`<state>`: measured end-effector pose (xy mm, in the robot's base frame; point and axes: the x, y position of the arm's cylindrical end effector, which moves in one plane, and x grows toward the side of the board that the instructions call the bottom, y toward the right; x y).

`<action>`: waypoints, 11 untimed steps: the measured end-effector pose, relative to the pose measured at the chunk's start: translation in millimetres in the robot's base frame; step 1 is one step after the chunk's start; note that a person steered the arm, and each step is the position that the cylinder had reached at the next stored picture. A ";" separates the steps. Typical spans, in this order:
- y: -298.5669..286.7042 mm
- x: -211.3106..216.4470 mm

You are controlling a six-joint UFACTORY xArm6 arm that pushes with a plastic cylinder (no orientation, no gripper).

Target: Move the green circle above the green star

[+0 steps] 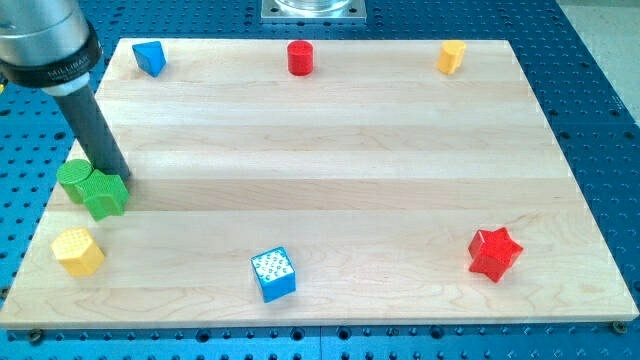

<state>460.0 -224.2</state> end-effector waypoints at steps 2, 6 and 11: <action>44.4 35.0; 49.2 114.0; -61.5 10.9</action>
